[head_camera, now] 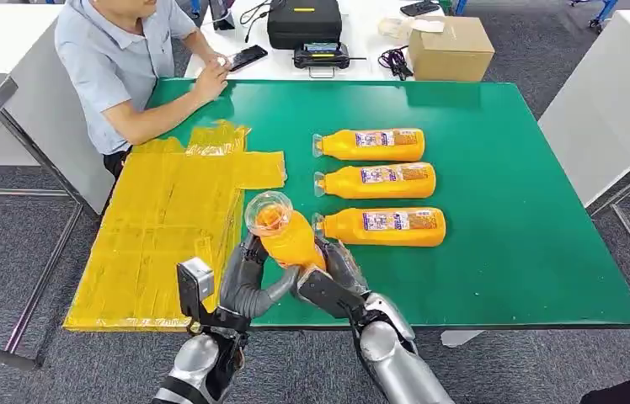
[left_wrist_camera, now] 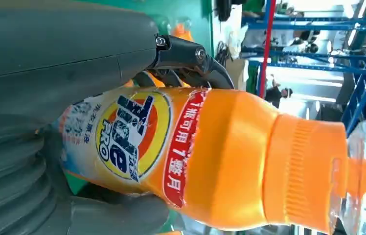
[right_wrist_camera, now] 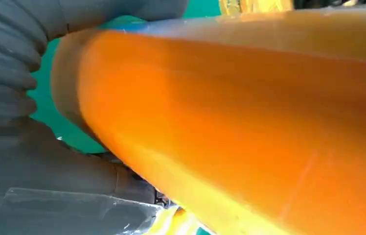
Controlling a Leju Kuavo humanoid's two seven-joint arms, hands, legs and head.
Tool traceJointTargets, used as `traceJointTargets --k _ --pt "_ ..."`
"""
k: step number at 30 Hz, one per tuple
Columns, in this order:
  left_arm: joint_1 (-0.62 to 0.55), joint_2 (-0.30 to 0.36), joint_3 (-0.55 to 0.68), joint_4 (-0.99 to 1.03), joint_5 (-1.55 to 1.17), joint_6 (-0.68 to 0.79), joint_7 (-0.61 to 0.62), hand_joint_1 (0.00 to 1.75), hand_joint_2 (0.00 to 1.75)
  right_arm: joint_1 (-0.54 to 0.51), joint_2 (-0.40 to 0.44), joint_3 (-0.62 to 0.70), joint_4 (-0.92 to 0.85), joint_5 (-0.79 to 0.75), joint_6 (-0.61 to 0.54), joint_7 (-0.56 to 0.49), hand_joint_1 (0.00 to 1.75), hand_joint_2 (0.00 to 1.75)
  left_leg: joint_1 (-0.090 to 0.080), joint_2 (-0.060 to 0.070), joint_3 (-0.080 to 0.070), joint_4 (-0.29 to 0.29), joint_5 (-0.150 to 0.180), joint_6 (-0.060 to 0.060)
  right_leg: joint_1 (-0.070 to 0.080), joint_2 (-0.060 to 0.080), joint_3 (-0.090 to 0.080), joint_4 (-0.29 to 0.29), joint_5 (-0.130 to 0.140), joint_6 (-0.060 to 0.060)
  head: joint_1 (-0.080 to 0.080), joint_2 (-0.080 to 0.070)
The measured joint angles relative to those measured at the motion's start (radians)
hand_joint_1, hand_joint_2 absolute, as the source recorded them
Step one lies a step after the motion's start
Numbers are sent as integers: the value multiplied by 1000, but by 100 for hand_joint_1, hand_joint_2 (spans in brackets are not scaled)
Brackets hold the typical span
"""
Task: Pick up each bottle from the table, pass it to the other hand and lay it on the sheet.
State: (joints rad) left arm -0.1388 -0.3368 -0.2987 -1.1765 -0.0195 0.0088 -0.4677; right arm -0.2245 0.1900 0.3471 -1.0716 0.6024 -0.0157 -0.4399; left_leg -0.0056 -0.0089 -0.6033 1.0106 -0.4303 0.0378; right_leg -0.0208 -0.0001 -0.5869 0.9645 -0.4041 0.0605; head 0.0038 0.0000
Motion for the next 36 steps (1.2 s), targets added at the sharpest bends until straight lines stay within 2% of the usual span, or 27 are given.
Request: traceJointTargets --k 15,19,24,36 --pt "14 0 -4 -109 -50 19 3 175 175 11 23 -51 -1 73 -46 33 0 175 0 0 0 0 0 0 0 0 0 0 0 0 0 0" --pt "21 0 -3 -145 -192 107 -4 175 175 22 30 -75 -14 100 -69 41 0 175 0 0 -1 0 0 0 0 0 0 0 0 0 0 0" --pt "32 0 3 -193 -496 250 58 175 175 62 37 -108 -76 134 -84 34 0 175 0 0 -1 0 0 0 0 0 -1 0 0 0 0 0" --pt "38 0 58 -236 -671 359 127 175 175 129 52 -120 -235 179 -90 3 0 175 0 0 -1 0 0 0 0 0 -1 0 0 0 0 0"
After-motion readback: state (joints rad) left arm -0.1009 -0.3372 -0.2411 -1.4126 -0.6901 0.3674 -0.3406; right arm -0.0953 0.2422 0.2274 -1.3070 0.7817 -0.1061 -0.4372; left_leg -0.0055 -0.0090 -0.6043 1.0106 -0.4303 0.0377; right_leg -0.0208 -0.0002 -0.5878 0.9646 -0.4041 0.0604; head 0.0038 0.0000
